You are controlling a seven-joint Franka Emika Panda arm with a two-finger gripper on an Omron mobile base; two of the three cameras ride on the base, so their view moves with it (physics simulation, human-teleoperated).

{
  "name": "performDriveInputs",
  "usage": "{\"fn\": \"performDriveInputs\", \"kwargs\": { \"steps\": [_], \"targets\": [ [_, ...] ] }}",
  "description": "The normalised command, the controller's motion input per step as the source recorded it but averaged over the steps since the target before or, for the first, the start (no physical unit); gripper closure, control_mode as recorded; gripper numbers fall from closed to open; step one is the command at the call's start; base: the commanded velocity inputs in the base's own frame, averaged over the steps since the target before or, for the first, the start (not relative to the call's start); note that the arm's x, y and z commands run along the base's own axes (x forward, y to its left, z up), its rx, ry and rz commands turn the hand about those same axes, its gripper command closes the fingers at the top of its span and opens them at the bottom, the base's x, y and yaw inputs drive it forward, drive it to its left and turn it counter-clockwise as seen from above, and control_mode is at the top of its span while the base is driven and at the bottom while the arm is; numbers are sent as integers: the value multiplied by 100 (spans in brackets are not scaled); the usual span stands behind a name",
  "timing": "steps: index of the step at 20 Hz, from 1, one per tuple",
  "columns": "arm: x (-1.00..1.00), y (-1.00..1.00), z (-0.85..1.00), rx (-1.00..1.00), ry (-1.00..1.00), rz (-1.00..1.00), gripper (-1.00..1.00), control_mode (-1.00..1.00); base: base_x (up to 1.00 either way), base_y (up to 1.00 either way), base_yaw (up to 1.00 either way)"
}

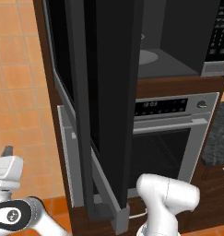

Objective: Open the microwave, place the bowl with waffle inside the microwave, then close the microwave door and turn it on.

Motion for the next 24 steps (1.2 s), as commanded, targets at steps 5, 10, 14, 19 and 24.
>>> {"fn": "performDriveInputs", "kwargs": {
  "steps": [5,10,14,19,24],
  "targets": [
    [-31,-21,51,-4,-4,3,100,-100,0,0,0],
    [-37,-41,64,8,-10,0,100,-100,0,0,0],
    [-28,-58,97,25,-2,0,100,-100,0,0,0],
    [0,-71,77,34,0,0,100,-100,0,0,0],
    [0,-90,54,35,3,1,100,-100,0,0,0]
  ]
}}
